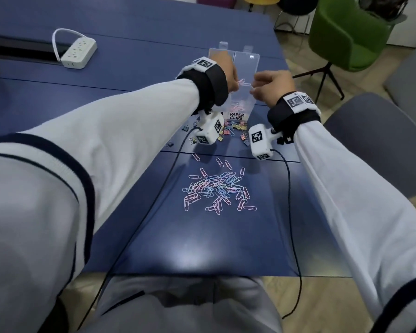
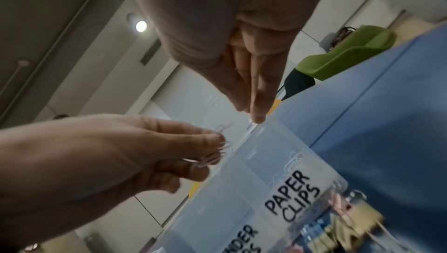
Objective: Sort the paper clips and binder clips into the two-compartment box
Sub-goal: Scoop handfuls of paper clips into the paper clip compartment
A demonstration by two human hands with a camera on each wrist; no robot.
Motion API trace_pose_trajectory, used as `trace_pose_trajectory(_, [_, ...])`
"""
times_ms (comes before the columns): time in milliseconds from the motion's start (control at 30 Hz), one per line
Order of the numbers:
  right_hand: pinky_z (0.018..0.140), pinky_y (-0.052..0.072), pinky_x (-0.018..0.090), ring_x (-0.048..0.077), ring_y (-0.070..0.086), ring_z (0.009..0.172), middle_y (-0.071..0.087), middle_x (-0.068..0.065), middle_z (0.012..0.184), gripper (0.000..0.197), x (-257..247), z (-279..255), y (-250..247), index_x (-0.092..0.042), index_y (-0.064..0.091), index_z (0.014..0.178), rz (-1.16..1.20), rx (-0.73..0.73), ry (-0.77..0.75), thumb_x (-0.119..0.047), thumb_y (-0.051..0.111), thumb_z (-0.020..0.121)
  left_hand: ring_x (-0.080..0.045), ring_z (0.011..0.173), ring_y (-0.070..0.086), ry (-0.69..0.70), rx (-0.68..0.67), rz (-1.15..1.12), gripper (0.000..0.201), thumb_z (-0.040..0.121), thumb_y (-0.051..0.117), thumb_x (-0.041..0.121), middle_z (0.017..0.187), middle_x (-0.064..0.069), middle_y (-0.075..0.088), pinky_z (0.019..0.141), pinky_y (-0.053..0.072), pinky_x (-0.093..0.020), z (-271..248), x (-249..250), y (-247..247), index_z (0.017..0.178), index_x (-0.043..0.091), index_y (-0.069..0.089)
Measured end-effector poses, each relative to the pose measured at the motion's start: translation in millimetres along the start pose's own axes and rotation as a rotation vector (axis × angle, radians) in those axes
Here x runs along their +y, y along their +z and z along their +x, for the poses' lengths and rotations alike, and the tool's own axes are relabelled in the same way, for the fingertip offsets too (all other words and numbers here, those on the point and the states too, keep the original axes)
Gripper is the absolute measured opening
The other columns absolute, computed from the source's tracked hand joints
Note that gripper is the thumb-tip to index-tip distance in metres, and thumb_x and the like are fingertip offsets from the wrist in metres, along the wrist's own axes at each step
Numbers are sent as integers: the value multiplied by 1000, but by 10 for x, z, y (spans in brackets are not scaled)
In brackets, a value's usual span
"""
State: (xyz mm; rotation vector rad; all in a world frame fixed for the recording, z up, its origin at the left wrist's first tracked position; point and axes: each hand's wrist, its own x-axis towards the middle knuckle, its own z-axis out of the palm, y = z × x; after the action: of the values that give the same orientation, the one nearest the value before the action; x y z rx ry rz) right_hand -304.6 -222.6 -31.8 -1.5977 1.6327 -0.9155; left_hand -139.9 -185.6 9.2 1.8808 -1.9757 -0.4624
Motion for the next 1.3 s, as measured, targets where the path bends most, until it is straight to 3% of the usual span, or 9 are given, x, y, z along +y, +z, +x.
trace_pose_trajectory(233, [93,54,35,15,68,92,70,2,97,47,78,-459,-186,-9,65,119,60,37,-71,1,71,73,-13,72,69,52,-37,-56,20,83,66,30,76,0,69,83,57,-29,-10,92,60,93,15,76])
trace_pose_trajectory(400, [87,56,39,15,66,81,71,2,90,36,108,-796,-286,-25,70,100,-53,-99,-95,-14,79,67,9,45,58,116,24,-127,19,86,66,29,82,-4,73,66,49,-10,-216,28,-71,97,17,74])
trace_pose_trajectory(533, [64,54,29,14,62,65,70,6,80,18,141,-1207,-379,-21,69,95,-197,-293,-65,-12,74,80,-11,76,68,220,4,22,23,86,65,30,94,-6,75,73,46,-10,-658,-116,-235,105,18,73])
trace_pose_trajectory(633, [63,53,28,10,59,58,68,0,72,15,215,-1525,-389,-24,71,93,-296,-400,-65,-15,73,82,-19,89,67,312,-141,189,23,88,63,27,99,-3,74,80,42,-18,-1101,-290,-184,107,21,73])
trace_pose_trajectory(800, [89,48,26,19,64,98,69,2,111,34,211,-1842,-192,-21,66,120,-702,-464,-149,-19,65,86,-30,109,58,292,-376,458,35,92,53,25,113,-9,65,93,45,-32,-1528,-437,157,126,20,61])
trace_pose_trajectory(900, [88,48,27,26,60,108,66,7,118,37,116,-1940,-65,-17,66,120,-817,-471,-196,-9,56,85,-31,115,51,299,-423,554,37,93,49,18,122,-13,53,94,43,-35,-1618,-397,284,129,17,58])
trace_pose_trajectory(1100, [86,41,19,19,62,109,67,0,120,41,87,-2074,5,-22,62,126,-732,-523,-269,-7,54,89,-31,109,56,361,-452,457,40,91,46,9,117,-14,59,95,46,-37,-1731,-366,344,127,18,59])
trace_pose_trajectory(1233, [94,48,27,15,62,96,69,1,112,44,178,-1957,-131,-17,61,127,-533,-407,-121,0,54,86,-31,118,51,308,-352,394,45,93,44,12,126,-14,52,102,42,-40,-1657,-412,309,137,20,49])
trace_pose_trajectory(1300, [79,58,34,19,63,80,69,5,99,38,234,-1930,-151,-10,63,122,-287,-359,14,0,58,86,-31,119,49,325,-357,390,47,94,45,16,128,-13,48,103,41,-42,-1619,-411,326,140,24,45])
